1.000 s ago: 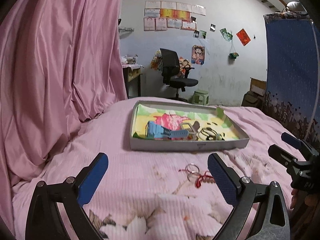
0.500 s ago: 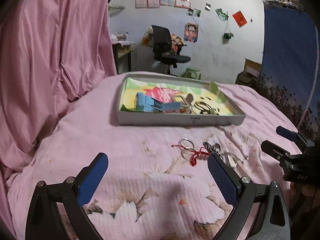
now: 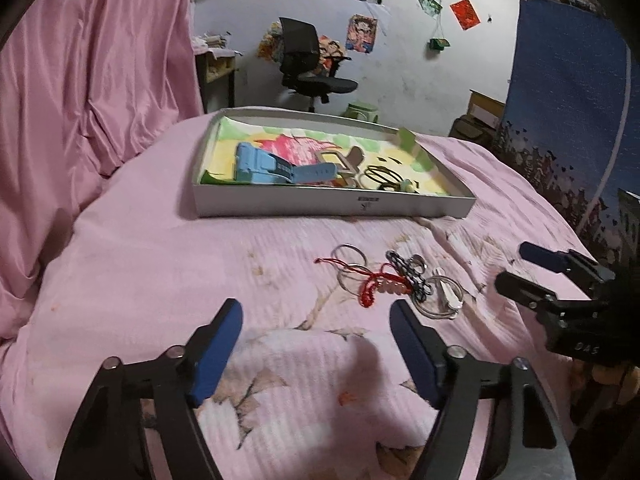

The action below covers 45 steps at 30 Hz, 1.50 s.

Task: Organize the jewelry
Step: 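Move both tools back toward the remaining keyrings and red cord, then grasp the red-cord keychain with the left tool while the right tool grasps the silver rings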

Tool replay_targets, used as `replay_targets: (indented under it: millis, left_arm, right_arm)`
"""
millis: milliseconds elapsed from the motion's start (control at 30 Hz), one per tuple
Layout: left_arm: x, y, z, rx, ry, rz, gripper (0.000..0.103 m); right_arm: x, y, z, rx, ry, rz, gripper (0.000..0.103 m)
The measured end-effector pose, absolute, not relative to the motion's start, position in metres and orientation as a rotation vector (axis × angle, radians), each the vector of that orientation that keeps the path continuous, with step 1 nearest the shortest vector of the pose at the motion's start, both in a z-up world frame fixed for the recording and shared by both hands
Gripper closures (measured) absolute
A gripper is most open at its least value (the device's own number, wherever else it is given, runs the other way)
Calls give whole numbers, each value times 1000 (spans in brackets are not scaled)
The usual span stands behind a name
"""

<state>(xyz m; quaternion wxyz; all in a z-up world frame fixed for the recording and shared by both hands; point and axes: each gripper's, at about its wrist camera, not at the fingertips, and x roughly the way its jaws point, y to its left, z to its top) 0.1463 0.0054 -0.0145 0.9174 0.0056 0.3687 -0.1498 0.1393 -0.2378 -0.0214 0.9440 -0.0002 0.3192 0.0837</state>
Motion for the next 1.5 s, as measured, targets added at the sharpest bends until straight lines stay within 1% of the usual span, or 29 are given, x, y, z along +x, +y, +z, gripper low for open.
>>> replay_targets:
  millis: [67, 200, 233, 267, 333, 400, 500, 567, 600, 767, 833, 900, 1000, 1133, 1300, 1500]
  left_arm:
    - [148, 2, -16, 14, 769, -331, 41]
    - [154, -6, -21, 27, 791, -372, 50]
    - [155, -8, -22, 30, 797, -382, 52]
    - [157, -10, -23, 32, 802, -389, 54]
    - [161, -13, -25, 33, 813, -406, 57]
    - [164, -14, -26, 28, 820, -419, 59]
    - [170, -17, -29, 14, 838, -442, 66]
    - [176, -19, -31, 10, 852, -453, 70]
    - [178, -20, -33, 9, 860, -459, 71]
    - [184, -26, -37, 20, 884, -469, 78]
    - [185, -28, -39, 28, 896, -464, 81]
    - [185, -28, -40, 34, 901, -460, 82]
    - [183, -29, -41, 41, 904, -459, 84]
    - [182, -30, -43, 50, 916, -461, 93]
    - [181, -33, -44, 63, 918, -457, 95]
    - [179, -34, -43, 69, 905, -436, 96]
  right_arm:
    - [141, -235, -24, -7, 671, 190, 31]
    - [142, -230, -28, -17, 696, 219, 48]
    - [143, -229, -28, -17, 700, 224, 50]
    - [143, -228, -29, -17, 706, 230, 51]
    - [144, -227, -32, -18, 716, 238, 60]
    - [146, -225, -34, -17, 728, 249, 65]
    - [149, -225, -36, -14, 738, 256, 66]
    - [152, -224, -37, -17, 744, 262, 70]
    - [154, -222, -37, -20, 747, 265, 71]
    - [165, -218, -40, -27, 766, 284, 72]
    - [169, -215, -41, -30, 775, 289, 77]
    - [172, -213, -42, -31, 783, 292, 77]
    - [175, -212, -45, -32, 806, 297, 82]
    - [170, -212, -45, -29, 822, 305, 82]
    - [172, -213, -53, -3, 860, 325, 82]
    - [178, -211, -61, 30, 897, 357, 89]
